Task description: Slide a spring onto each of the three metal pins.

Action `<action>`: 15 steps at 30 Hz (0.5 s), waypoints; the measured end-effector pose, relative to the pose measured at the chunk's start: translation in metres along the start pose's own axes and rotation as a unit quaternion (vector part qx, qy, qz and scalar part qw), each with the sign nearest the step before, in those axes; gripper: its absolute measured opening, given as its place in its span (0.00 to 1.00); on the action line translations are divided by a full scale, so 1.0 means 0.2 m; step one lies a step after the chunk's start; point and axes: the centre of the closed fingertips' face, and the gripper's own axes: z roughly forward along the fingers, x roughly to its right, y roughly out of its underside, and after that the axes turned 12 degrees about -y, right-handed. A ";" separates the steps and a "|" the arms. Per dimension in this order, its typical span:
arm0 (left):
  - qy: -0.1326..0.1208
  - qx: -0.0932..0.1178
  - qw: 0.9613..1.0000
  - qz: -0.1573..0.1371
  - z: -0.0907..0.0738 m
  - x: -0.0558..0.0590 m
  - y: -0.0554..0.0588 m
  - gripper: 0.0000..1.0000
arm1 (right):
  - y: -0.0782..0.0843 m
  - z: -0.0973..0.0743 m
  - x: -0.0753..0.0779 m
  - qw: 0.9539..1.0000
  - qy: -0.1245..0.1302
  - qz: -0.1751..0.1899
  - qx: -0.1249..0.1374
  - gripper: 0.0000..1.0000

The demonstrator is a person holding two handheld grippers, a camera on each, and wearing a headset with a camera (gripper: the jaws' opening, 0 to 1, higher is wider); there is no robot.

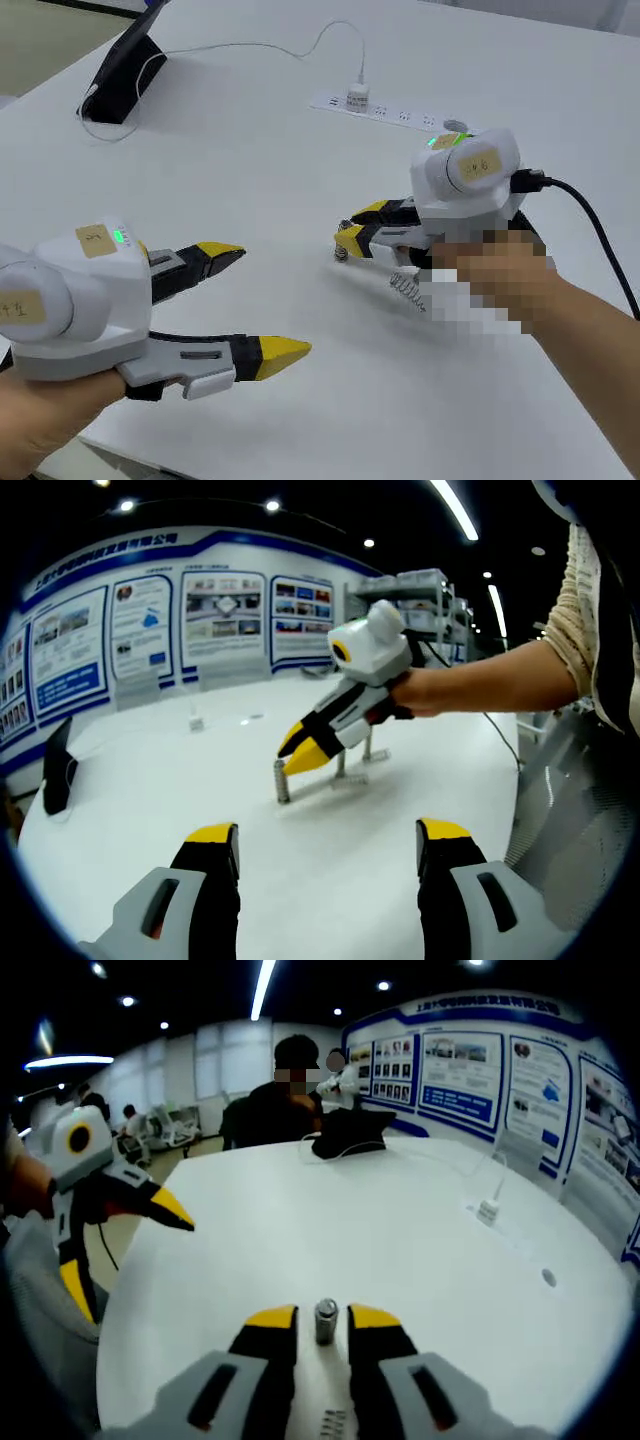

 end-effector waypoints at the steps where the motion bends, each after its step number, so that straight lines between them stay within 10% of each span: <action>1: 0.000 0.000 1.000 0.002 0.00 0.00 -0.01 0.73 | -0.01 -0.02 0.00 1.000 0.002 -0.001 0.003 0.21; 15: -0.005 -0.007 1.000 0.002 0.05 -0.03 0.01 0.74 | -0.04 -0.19 -0.10 1.000 0.012 -0.016 0.022 0.27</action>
